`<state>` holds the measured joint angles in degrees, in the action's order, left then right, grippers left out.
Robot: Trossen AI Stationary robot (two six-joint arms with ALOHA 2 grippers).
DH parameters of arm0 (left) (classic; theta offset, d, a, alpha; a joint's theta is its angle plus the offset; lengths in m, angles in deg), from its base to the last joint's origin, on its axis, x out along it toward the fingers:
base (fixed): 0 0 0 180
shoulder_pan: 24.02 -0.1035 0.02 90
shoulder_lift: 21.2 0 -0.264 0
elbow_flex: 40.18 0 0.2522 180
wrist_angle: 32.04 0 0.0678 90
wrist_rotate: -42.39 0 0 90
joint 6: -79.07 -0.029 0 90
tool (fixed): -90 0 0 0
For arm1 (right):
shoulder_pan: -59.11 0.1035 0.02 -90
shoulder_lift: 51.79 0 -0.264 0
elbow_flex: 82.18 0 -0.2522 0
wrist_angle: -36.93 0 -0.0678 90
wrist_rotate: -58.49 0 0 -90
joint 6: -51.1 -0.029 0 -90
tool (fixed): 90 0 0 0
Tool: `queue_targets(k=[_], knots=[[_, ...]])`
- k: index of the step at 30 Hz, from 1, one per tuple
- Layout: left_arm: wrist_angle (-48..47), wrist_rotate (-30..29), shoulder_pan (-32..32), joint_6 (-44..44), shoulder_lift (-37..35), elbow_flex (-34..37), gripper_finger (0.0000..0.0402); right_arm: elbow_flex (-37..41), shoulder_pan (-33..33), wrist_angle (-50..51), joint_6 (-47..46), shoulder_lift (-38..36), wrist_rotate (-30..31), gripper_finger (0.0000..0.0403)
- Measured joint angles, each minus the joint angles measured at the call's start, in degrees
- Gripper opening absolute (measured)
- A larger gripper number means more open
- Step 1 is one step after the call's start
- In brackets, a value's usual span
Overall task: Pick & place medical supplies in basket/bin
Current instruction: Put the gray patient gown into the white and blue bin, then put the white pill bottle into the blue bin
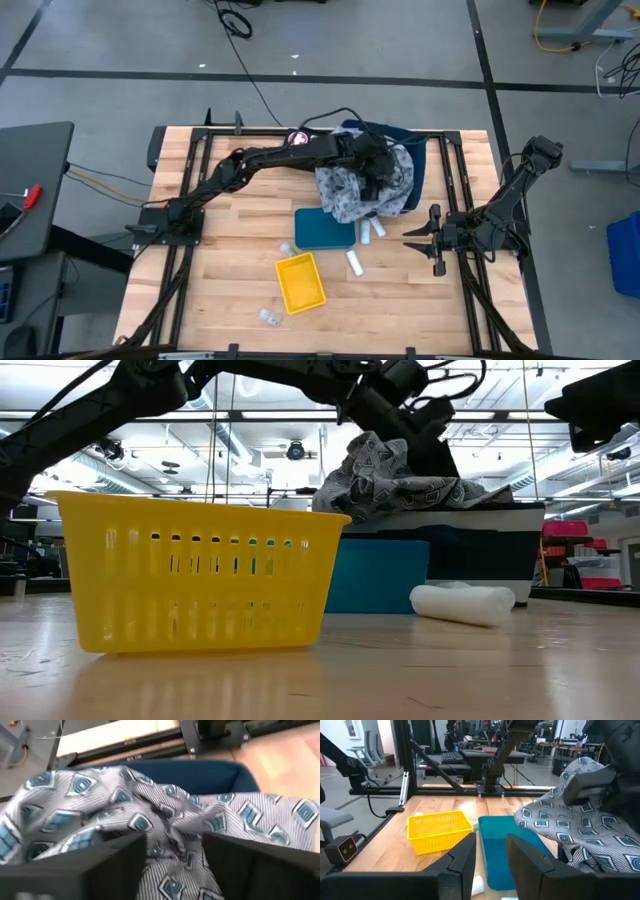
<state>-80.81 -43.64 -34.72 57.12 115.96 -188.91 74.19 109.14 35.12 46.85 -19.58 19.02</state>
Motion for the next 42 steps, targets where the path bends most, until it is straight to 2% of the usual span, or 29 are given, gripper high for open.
queue_targets(k=[6,8,12,20,25,27,30,34,37,40,42], knots=[[2.27,2.37,0.19,1.51,-0.07,-0.02,0.004,0.0,-0.01,0.02,0.0,0.02,0.25,0.0114],[4.29,2.69,0.22,1.96,-0.07,-0.02,0.0011,0.0,-0.01,0.02,-0.01,0.01,0.26,0.0114],[7.71,4.21,0.07,3.51,-0.07,-0.02,0.0007,0.0,-0.01,0.11,-0.36,0.02,0.27,0.0114],[17.3,17.38,-1.1,8.95,-0.57,-0.02,0.0006,0.0,-0.01,2.22,-2.4,0.02,0.27,0.0114],[31.43,27.27,-0.95,13.73,-0.76,-0.02,0.0005,0.0,-0.01,2.62,-2.6,0.02,0.27,0.0114],[39.33,29.1,-0.61,16.78,-0.8,0.73,0.0005,0.0,0.0,2.62,-2.6,0.02,0.27,0.0114],[53.07,27.66,0.0,22.41,-0.88,3.62,0.0005,0.0,0.01,2.85,-2.62,0.02,0.27,0.0114],[66.99,17.65,0.76,29.76,-0.87,7.78,0.0005,0.0,0.02,3.15,-3.02,0.02,0.25,0.0114],[67.78,15.06,1.28,28.67,-0.88,9.76,0.0005,0.0,0.01,3.34,-3.46,0.02,0.25,0.0114],[63.71,14.47,2.09,26.17,-1.2,10.94,0.0005,0.0,0.02,4.63,-4.66,0.04,0.25,0.0114],[61.88,11.64,2.6,24.05,-1.49,11.61,0.0005,0.0,-0.01,5.72,-5.69,0.02,0.25,0.0114]])
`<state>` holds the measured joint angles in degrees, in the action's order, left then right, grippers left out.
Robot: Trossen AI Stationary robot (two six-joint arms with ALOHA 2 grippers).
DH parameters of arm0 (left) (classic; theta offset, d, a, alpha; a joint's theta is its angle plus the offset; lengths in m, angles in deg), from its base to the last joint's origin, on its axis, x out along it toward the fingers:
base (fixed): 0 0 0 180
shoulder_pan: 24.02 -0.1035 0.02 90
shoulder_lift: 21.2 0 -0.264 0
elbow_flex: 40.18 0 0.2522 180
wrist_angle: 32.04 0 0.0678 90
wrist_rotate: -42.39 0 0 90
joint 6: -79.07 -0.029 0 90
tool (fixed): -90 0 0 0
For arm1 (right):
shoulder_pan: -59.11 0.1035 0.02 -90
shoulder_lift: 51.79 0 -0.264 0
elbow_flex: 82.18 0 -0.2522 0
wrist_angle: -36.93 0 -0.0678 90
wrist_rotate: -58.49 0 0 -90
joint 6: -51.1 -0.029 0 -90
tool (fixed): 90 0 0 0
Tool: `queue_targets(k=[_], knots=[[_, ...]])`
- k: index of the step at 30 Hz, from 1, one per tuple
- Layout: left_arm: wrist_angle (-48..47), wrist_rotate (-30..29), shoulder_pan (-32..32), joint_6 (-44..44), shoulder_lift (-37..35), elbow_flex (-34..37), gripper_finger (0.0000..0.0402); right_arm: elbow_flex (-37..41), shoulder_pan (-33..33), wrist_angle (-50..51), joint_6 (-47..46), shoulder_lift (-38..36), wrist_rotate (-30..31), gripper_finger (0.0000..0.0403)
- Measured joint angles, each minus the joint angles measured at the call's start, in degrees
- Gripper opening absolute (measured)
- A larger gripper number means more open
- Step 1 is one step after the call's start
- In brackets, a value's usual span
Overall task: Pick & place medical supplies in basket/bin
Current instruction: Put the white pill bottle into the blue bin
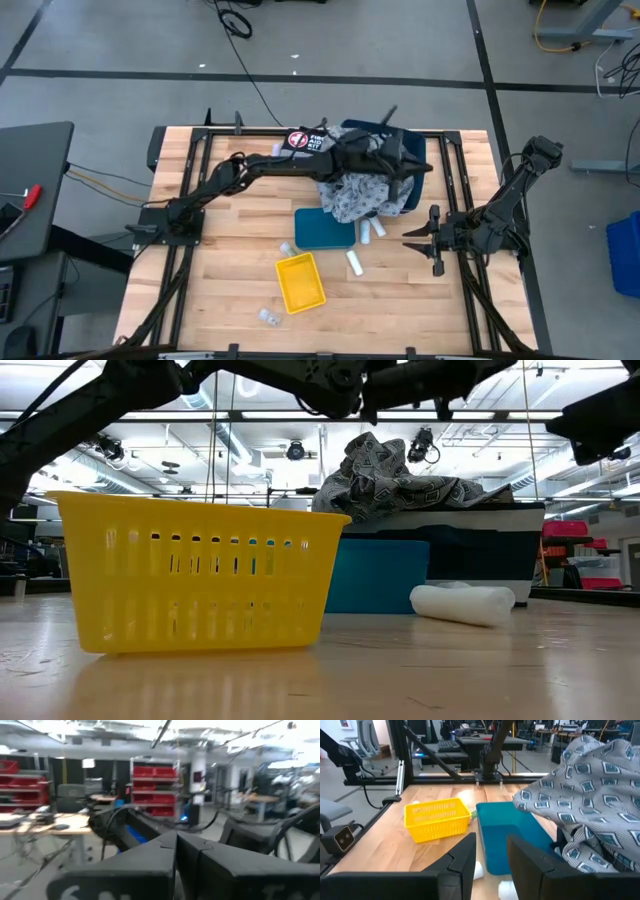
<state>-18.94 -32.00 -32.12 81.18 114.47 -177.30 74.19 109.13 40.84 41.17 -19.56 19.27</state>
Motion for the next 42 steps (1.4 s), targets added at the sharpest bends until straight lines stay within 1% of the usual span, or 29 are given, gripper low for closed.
queue_targets(k=[3,4,7,9,13,14,16,19,24,30,36,42], knots=[[0.1,-3.79,0.21,-2.08,-0.57,1.13,0.0005,0.0,0.02,1.18,-1.62,0.0,0.0,0.0114],[1.5,-5.02,0.28,-2.39,-0.65,1.63,0.0005,0.0,0.0,1.5,-1.86,0.0,0.0,0.0114],[8.95,-5.8,0.32,-1.21,-1.55,4.11,0.0004,0.0,0.02,1.8,-2.2,0.0,0.0,0.0114],[18.84,-5.65,0.59,1.2,-2.3,6.8,0.0004,0.0,0.02,1.85,-2.22,0.02,0.0,0.0114],[42.48,-4.03,0.67,7.97,-4.58,14.61,0.0003,0.0,0.01,2.04,-2.22,0.02,0.0,0.0114],[46.53,-3.99,0.6,8.63,-5.38,16.8,0.0003,0.0,0.0,2.06,-2.23,0.0,0.0,0.0114],[49.88,-3.53,0.22,9.2,-8.0,21.58,0.0003,0.0,0.01,2.06,-2.22,0.0,0.0,0.0114],[48.42,-3.82,0.02,5.15,-13.3,29.41,0.0003,0.0,0.0,2.14,-2.2,0.0,0.0,0.0114],[42.55,-5.63,0.96,-3.05,-23.55,44.01,0.0003,0.0,0.01,2.26,-2.2,0.0,0.01,0.0114],[41.25,-11.54,2.83,-8.19,-35.69,62.87,0.0003,0.0,-0.13,1.99,-2.23,0.0,0.02,0.0114],[41.27,-18.38,4.82,-9.62,-47.23,80.28,0.0003,0.0,-2.52,1.1,-2.25,0.0,0.04,0.0114],[39.95,-23.48,6.77,-8.43,-56.34,93.69,0.0003,0.0,-6.57,1.04,-2.23,0.0,-0.27,0.0114]])
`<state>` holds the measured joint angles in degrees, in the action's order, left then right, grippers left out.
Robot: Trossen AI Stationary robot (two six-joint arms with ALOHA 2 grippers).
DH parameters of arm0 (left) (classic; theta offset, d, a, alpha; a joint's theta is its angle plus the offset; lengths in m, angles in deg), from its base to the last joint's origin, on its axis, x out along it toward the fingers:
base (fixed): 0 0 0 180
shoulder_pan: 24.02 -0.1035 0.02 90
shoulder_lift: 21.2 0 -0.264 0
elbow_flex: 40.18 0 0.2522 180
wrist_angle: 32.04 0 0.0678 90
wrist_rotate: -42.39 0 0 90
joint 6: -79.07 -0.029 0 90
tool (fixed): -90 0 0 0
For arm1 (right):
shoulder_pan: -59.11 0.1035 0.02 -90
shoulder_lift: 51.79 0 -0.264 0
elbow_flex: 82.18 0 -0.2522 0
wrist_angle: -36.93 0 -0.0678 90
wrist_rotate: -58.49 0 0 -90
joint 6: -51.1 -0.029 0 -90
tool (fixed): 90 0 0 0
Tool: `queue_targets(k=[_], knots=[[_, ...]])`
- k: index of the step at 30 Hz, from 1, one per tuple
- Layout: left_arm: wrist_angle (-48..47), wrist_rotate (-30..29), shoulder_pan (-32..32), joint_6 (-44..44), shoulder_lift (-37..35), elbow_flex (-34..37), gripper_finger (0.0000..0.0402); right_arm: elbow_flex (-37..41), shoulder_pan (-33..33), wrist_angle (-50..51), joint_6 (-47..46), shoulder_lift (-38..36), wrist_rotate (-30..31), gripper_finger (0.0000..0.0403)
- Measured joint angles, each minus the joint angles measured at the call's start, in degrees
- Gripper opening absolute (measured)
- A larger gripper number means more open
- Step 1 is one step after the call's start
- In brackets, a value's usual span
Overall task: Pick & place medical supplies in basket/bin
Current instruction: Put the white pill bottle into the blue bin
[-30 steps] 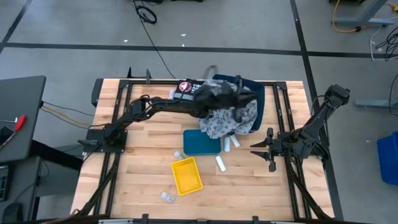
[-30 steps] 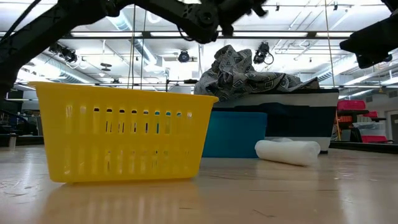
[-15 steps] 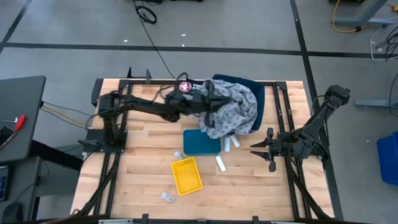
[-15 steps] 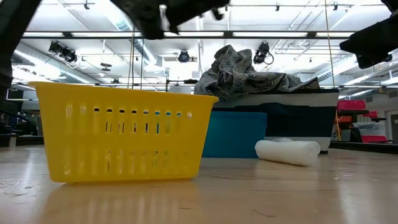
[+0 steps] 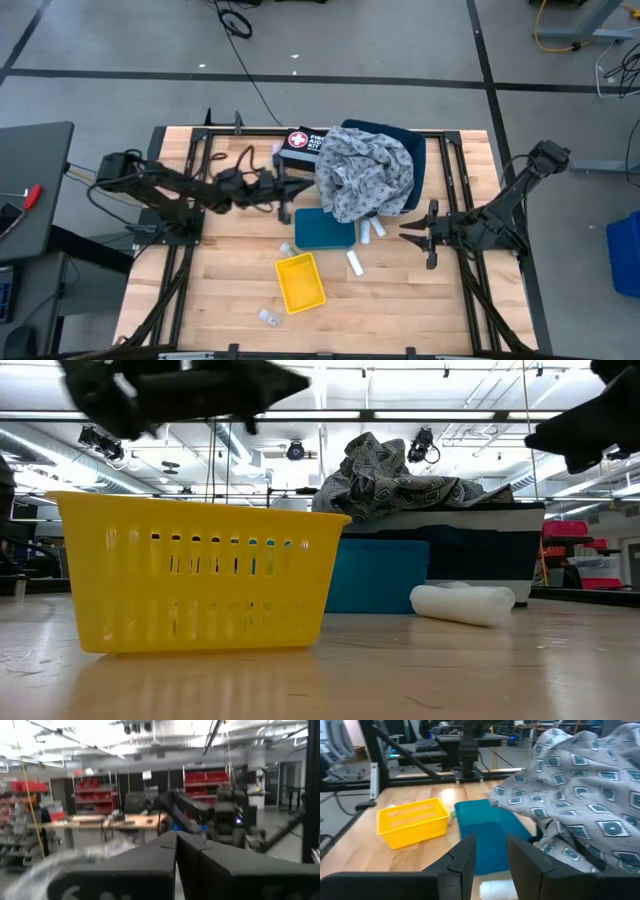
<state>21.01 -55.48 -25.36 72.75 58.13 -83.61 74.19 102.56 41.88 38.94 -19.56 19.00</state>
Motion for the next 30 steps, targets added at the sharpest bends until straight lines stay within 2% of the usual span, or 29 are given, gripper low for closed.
queue_targets(k=[5,9,13,18,22,27,30], knots=[[-0.32,-2.36,0.37,1.84,-5.09,9.34,0.0003,0.0,-4.77,-2.29,-0.02,0.59,-3.52,0.0114],[-0.32,-3.61,0.01,3.98,-7.44,14.85,0.0003,0.0,-9.42,-8.16,0.75,4.13,-8.63,0.0114],[-2.92,-9.98,-0.97,5.81,-7.83,17.57,0.0003,0.0,-13.02,-13.88,1.62,9.66,-12.83,0.0114],[-18.23,-17.27,-3.71,8.78,-7.81,15.69,0.0011,0.0,-15.48,-17.83,1.89,15.91,-14.62,0.0114],[-29.63,-19.11,-6.85,12.97,-7.78,12.5,0.0024,-0.02,-16.18,-20.03,1.91,18.6,-15.93,0.0114],[-35.6,-19.22,-9.64,13.95,-7.76,9.3,0.0063,-0.02,-16.16,-20.64,1.19,19.19,-17.32,0.0114],[-37.78,-22.76,-11.42,15.1,-7.76,7.44,0.0095,-0.02,-16.16,-20.62,1.03,19.19,-18.22,0.0114]])
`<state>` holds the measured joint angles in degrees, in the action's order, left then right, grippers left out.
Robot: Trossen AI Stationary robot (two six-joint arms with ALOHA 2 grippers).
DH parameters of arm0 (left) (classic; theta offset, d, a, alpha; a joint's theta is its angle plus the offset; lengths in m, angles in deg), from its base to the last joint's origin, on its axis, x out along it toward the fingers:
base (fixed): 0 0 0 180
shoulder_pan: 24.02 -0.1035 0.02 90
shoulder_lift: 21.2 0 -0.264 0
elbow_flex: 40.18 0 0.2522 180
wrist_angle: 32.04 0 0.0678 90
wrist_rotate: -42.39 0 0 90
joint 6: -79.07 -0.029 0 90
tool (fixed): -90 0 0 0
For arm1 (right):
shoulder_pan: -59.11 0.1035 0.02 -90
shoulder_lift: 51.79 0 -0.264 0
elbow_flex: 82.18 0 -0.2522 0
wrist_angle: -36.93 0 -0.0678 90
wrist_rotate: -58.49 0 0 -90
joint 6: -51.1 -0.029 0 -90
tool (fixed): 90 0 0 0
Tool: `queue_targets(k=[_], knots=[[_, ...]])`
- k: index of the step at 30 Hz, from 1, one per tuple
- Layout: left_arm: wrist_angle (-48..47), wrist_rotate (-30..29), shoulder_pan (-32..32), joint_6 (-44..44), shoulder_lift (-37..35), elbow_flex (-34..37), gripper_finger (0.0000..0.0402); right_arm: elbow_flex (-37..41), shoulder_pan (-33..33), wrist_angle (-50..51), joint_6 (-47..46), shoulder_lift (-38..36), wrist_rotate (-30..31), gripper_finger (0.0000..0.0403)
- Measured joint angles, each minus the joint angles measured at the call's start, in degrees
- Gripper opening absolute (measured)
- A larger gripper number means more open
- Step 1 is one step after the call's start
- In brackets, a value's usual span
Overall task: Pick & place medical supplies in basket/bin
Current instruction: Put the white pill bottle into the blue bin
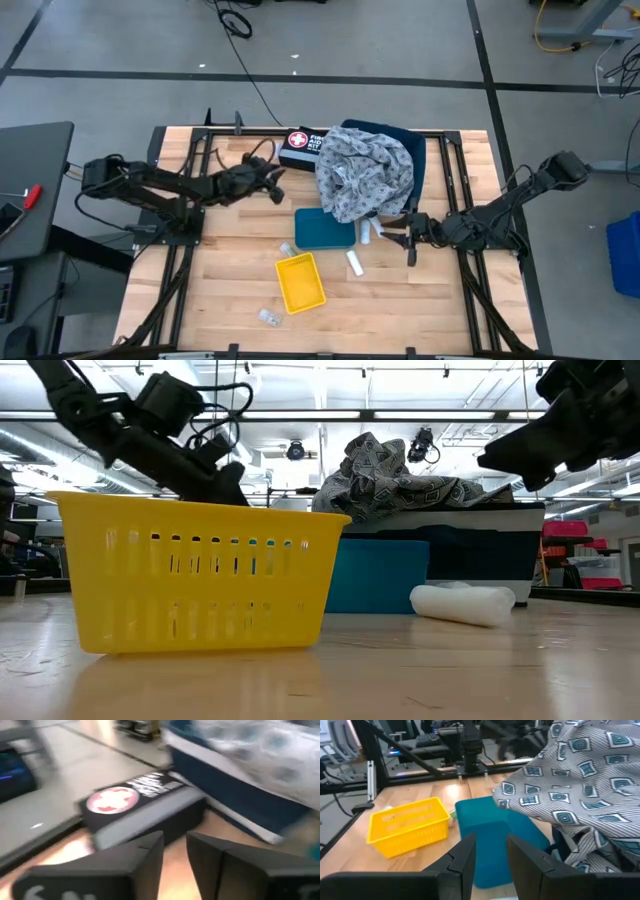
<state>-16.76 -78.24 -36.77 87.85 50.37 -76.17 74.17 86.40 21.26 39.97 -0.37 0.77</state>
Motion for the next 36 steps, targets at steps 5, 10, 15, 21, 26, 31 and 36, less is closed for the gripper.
queue_targets(k=[5,10,15,21,26,31,36], knots=[[-9.23,-2.55,-4.87,1.3,0.0,-4.16,0.0145,0.02,0.0,0.03,0.0,-0.02,-1.4,0.0114],[-11.61,0.99,-10.04,3.22,0.0,-6.24,0.0203,0.0,0.0,0.07,0.0,-0.02,-3.03,0.0114],[-14.95,7.52,-15.85,8.25,0.02,-6.87,0.0249,0.0,0.0,0.51,0.45,-0.02,-3.86,0.0114],[-17.41,13.53,-22.02,11.63,0.04,-6.91,0.0258,0.02,0.0,0.72,2.03,-0.02,-4.12,0.0114],[-17.37,16.16,-25.1,13.87,2.43,-6.99,0.0258,0.0,0.0,0.72,3.04,-0.02,-4.28,0.0114],[-21.45,19.74,-26.89,14.11,9.3,-11.86,0.0258,0.02,0.0,0.72,3.06,-0.02,-4.28,0.0114],[-29.43,20.8,-27.97,10.28,15.96,-20.68,0.0258,0.02,0.0,0.63,3.02,-0.02,-4.28,0.0114]])
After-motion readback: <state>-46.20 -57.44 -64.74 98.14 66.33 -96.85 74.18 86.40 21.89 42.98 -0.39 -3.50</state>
